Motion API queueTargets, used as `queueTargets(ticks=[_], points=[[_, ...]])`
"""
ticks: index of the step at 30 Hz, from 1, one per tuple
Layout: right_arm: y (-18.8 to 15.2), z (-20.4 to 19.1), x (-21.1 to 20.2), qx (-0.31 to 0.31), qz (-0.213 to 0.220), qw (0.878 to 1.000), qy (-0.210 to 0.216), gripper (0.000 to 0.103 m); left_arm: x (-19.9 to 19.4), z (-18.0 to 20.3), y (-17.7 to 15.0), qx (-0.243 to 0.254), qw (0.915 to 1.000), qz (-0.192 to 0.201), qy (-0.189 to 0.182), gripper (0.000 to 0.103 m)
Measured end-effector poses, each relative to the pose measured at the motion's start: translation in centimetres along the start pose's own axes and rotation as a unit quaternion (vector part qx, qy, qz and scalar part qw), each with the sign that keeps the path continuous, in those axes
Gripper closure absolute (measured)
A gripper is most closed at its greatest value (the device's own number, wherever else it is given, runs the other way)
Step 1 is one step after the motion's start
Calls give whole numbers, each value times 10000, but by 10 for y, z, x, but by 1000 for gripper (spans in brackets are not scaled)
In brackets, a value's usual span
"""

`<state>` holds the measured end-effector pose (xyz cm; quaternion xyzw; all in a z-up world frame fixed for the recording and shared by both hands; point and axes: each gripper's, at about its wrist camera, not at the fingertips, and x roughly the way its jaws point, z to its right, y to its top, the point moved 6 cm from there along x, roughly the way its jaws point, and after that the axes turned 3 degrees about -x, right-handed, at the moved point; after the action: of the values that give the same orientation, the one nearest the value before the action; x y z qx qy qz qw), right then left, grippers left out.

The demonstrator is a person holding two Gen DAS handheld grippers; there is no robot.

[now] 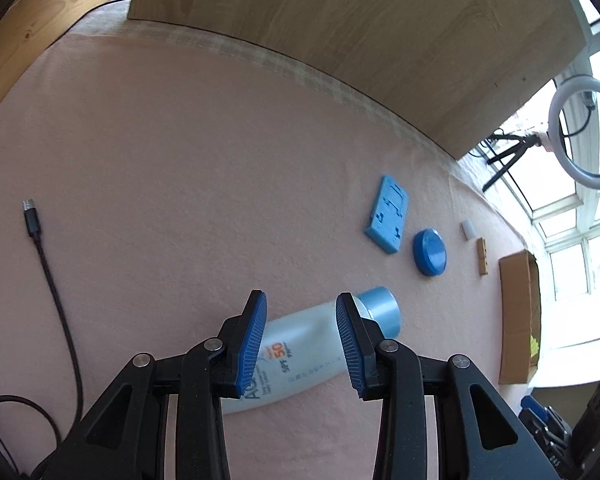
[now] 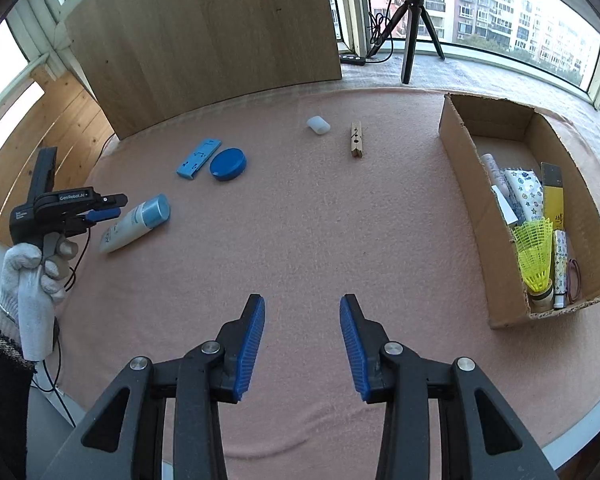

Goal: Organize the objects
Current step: 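Move the left gripper to the white AQUA sunscreen bottle and grasp it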

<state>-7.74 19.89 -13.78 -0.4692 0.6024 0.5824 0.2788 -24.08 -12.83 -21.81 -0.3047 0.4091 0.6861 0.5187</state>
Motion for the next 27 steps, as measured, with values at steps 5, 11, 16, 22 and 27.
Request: queueTargets(ticks=[5,11,16,22,27], points=[[-3,1,0,66,11,10000,41,67,6,15,-16,101,9999,-104,-73,64],[-3,5,6,57,-37,9999,140,67,14,39,-39,351,9993,-63,120,65],[-1,7,8,-54,-85,9997,207,67,25,63,-54,565,9983,-100,116,67],[3,12,7,-223,-82,9994,262,67,45,97,-80,768,9968,-223,63,72],[4,26,5,-170,-74,9994,306,67,59,127,-113,767,9966,-274,-89,72]])
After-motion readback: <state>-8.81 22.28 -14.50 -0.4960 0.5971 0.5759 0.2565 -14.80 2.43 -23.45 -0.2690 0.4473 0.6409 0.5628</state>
